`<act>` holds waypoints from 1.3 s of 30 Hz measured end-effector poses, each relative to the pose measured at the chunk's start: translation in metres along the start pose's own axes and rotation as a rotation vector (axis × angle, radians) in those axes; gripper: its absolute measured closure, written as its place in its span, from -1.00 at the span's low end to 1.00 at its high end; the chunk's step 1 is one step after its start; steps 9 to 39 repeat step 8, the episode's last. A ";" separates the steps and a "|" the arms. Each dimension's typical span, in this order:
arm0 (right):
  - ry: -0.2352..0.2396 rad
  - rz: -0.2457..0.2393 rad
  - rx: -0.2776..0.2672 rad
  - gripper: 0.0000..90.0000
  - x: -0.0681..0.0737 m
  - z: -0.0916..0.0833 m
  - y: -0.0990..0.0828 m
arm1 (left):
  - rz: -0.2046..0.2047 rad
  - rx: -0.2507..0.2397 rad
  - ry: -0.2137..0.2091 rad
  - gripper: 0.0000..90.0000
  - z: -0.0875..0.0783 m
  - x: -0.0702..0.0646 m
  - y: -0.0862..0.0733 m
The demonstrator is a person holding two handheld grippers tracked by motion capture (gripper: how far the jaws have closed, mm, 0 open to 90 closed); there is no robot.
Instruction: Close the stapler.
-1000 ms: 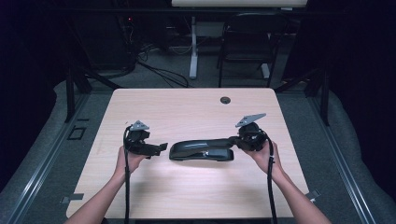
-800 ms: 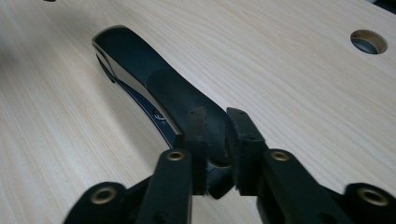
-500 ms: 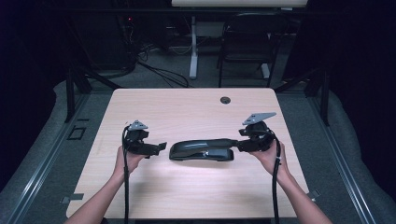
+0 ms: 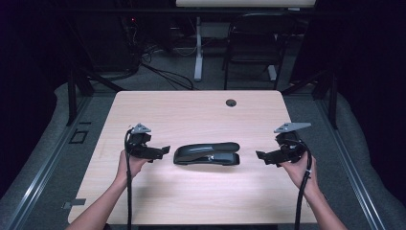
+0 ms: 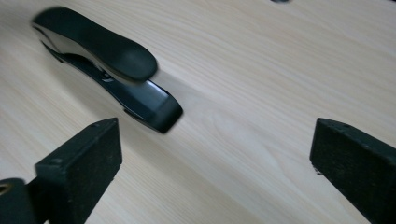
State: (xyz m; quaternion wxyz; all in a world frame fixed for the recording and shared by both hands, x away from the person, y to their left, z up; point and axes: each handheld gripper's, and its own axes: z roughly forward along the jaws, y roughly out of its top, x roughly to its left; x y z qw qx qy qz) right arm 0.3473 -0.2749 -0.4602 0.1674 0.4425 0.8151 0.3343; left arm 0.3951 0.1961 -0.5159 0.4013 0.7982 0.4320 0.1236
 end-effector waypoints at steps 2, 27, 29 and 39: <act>-0.021 0.027 0.010 -0.99 -0.006 0.000 -0.009 | 0.002 -0.013 0.016 -0.96 0.001 0.000 -0.001; -0.066 0.055 0.105 -1.00 -0.018 0.013 -0.024 | 0.001 -0.011 0.054 -0.98 0.003 0.006 -0.003; -0.066 0.055 0.105 -1.00 -0.018 0.013 -0.024 | 0.001 -0.011 0.054 -0.98 0.003 0.006 -0.003; -0.066 0.055 0.105 -1.00 -0.018 0.013 -0.024 | 0.001 -0.011 0.054 -0.98 0.003 0.006 -0.003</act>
